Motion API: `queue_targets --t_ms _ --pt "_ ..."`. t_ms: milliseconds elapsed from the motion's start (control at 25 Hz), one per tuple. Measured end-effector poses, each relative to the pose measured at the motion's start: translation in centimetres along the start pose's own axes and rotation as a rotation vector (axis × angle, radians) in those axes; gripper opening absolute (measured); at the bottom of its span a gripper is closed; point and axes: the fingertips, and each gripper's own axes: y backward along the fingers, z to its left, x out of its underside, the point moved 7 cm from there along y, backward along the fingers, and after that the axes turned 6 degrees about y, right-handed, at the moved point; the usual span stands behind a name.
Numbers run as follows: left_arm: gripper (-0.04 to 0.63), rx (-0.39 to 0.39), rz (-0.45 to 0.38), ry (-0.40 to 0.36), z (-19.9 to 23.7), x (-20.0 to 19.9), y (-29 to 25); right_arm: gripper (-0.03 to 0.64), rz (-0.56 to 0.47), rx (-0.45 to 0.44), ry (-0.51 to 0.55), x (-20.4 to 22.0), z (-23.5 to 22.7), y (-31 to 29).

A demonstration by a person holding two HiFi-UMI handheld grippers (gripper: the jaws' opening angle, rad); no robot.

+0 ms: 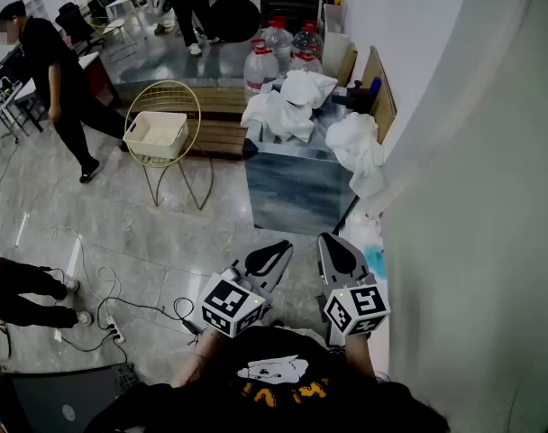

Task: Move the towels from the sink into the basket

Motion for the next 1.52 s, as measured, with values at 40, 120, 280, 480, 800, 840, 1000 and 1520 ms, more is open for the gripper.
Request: queue_targets --t_ms 40,120,280,480,800,840,1000,1520 --pt "0.029 -0.003 0.000 0.002 0.1 0.0 0.0 0.009 0.000 0.001 0.000 0.0 0.0 0.0" --pt "0.029 -0.005 -0.002 0.003 0.1 0.0 0.0 0.009 -0.005 0.004 0.000 0.0 0.0 0.1" --pt "0.029 -0.011 -0.005 0.002 0.2 0.1 -0.2 0.009 -0.037 0.009 -0.002 -0.2 -0.3 0.3" --pt "0.029 -0.011 0.001 0.006 0.0 0.0 -0.4 0.009 -0.042 0.010 0.015 -0.3 -0.5 0.6" --pt "0.029 0.000 0.031 -0.015 0.0 -0.1 -1.5 0.010 -0.061 0.015 0.006 0.1 -1.3 0.7" --pt "0.029 0.003 0.038 -0.016 0.1 -0.1 -1.7 0.010 -0.063 0.020 0.000 0.1 -1.5 0.6" --pt "0.029 0.018 0.058 -0.012 0.7 -0.2 -2.8 0.009 -0.052 0.041 -0.021 0.1 -2.4 -0.1" --pt "0.029 0.090 0.082 0.014 8.7 -0.6 -11.9 0.011 -0.009 0.122 -0.014 1.0 -8.3 -7.4"
